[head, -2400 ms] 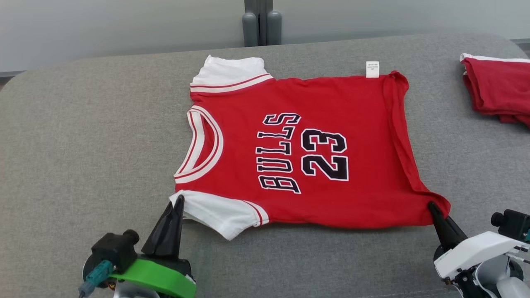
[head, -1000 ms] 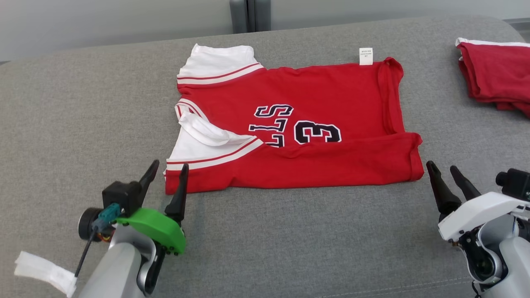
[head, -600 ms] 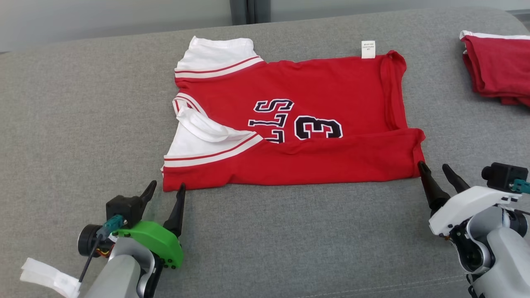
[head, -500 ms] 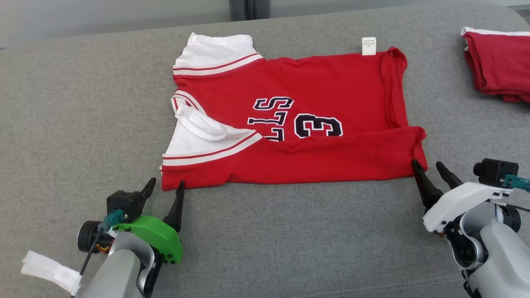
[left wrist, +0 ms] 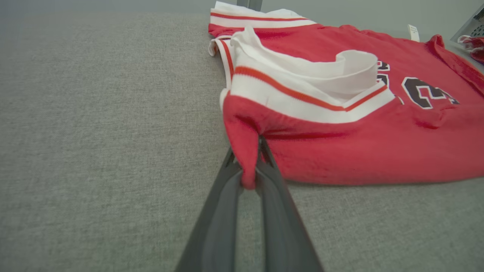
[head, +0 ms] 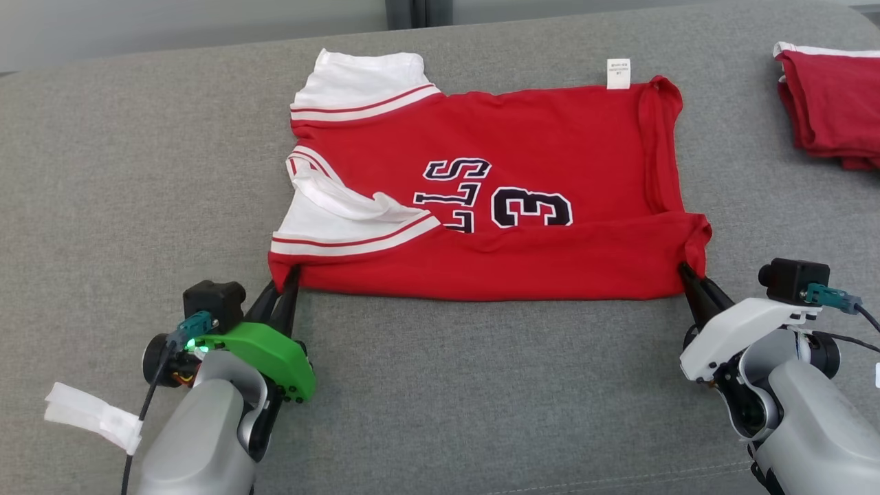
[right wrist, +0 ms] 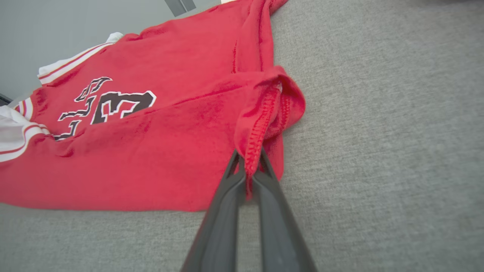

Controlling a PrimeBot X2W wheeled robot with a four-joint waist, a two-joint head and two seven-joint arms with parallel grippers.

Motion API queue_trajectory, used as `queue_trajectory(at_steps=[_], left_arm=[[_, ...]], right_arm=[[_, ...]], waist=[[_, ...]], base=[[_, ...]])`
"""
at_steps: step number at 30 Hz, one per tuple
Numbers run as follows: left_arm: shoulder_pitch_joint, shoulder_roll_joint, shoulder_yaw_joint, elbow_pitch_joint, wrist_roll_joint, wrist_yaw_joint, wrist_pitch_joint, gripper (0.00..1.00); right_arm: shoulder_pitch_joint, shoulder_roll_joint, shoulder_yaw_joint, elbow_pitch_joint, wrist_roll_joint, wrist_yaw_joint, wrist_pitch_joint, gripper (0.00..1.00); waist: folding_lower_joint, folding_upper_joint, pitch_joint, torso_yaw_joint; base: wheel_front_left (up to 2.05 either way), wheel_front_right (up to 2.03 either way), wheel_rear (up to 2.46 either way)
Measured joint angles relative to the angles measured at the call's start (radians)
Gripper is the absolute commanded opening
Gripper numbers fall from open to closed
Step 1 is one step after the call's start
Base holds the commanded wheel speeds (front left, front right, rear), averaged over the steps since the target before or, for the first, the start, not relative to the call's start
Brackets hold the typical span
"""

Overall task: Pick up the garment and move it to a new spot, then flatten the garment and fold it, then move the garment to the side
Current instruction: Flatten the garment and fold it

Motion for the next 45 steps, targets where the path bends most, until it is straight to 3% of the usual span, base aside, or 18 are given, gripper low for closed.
queue_trajectory(at_steps=[6, 14, 23, 24, 25, 26, 34, 45], left_arm=[[0.092, 0.029, 0.048, -0.119, 0.004, -0.002, 0.0, 0.0], [0.309, 0.027, 0.098, -0.317, 0.037, 0.021, 0.0, 0.0], [0.46, 0.028, 0.104, -0.417, 0.041, 0.053, 0.001, 0.0], [0.462, 0.027, 0.104, -0.418, 0.039, 0.055, 0.003, 0.4], [0.463, 0.027, 0.103, -0.418, 0.039, 0.059, 0.005, 1.0], [0.463, 0.026, 0.102, -0.418, 0.039, 0.061, 0.004, 1.0], [0.427, 0.02, 0.118, -0.473, 0.056, 0.086, 0.004, 1.0], [0.392, 0.058, 0.199, -0.64, 0.136, 0.14, 0.0, 1.0]], right_arm=[[0.006, 0.009, 0.014, -0.005, 0.061, 0.0, -0.04, 0.0], [0.146, -0.016, 0.033, -0.137, 0.083, 0.0, -0.06, 0.0], [0.318, -0.014, -0.065, -0.291, 0.08, 0.0, 0.018, 0.0], [0.331, -0.005, -0.077, -0.299, 0.074, 0.0, 0.028, 0.0], [0.34, 0.003, -0.091, -0.305, 0.065, 0.0, 0.032, 0.82], [0.344, 0.01, -0.103, -0.309, 0.061, 0.0, 0.039, 1.0], [0.341, 0.034, -0.226, -0.402, -0.012, 0.0, 0.027, 1.0], [0.315, 0.07, -0.201, -0.53, -0.144, 0.0, -0.09, 1.0]], waist=[[0.0, 0.0, -0.04, 0.009], [0.0, 0.0, -0.097, 0.032], [-0.0001, 0.0, -0.127, 0.049], [0.0, 0.0, -0.128, 0.048], [0.0, 0.0, -0.129, 0.048], [0.0, 0.0, -0.13, 0.047], [0.0, 0.0, -0.147, 0.043], [0.0, 0.0, -0.18, 0.051]], base=[[0.0, 0.0, 0.0], [0.0, 0.0, 0.0], [0.0, 0.0, 0.0], [0.0, 0.0, 0.0], [0.0, 0.0, 0.0], [0.0, 0.0, 0.0], [0.0, 0.0, 0.0], [0.0, 0.0, 0.0]])
